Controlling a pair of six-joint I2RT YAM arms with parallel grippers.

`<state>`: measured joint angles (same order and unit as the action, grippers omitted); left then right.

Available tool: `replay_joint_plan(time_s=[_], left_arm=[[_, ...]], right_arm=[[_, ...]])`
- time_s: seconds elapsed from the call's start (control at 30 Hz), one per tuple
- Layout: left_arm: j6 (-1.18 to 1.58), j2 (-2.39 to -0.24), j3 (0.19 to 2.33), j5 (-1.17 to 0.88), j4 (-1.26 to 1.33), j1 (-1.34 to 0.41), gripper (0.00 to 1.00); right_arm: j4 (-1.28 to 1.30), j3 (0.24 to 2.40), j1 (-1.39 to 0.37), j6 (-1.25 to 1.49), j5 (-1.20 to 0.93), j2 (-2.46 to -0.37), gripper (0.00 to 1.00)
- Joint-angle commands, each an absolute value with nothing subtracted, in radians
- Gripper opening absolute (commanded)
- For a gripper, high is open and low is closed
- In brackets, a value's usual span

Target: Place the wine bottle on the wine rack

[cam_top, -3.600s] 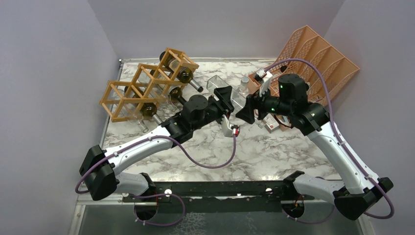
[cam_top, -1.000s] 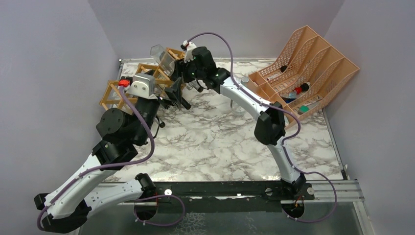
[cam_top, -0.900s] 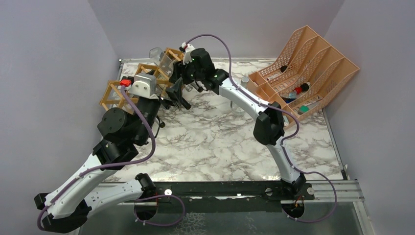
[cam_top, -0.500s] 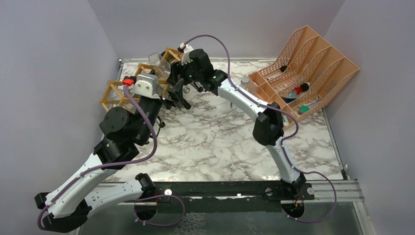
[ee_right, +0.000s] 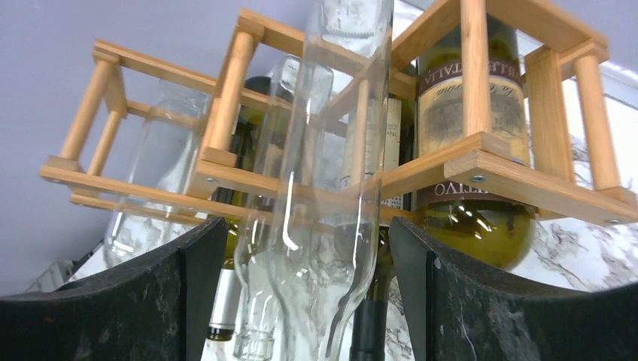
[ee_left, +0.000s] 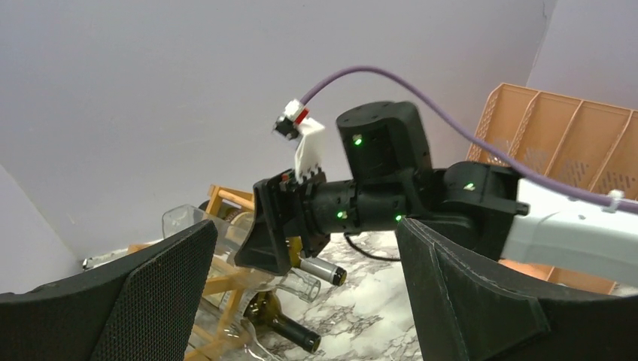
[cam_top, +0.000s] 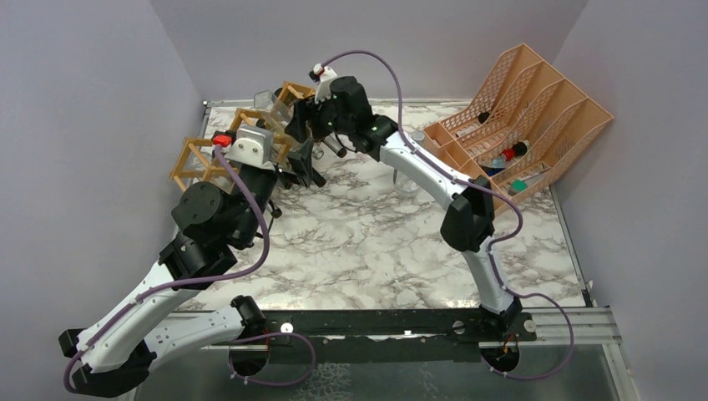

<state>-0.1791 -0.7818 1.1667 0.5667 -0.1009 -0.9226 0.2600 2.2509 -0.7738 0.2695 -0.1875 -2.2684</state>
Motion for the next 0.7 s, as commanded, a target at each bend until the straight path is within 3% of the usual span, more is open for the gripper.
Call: replay_joint_plan(time_s=[0.0,0.5,0.67], left_arm=[[-0.162,-0.759,1.204,0.552,-0.101,-0.922,0.95],[-0.086,-0.71,1.106,0.503,-0.141,-0.922,0.97],[-0.061,-0.706,1.018,0.501,-0.126,-0.923,0.99]], right_arm=[[0.18,2.187,-0.782,0.269,-0.145,-2.105,0.81],[0.236,1.609,-0.764,0.089,0.355,-1.545,0.81],[0.287,1.483,-0.714,0.08,0.419,-1.447,0.87]])
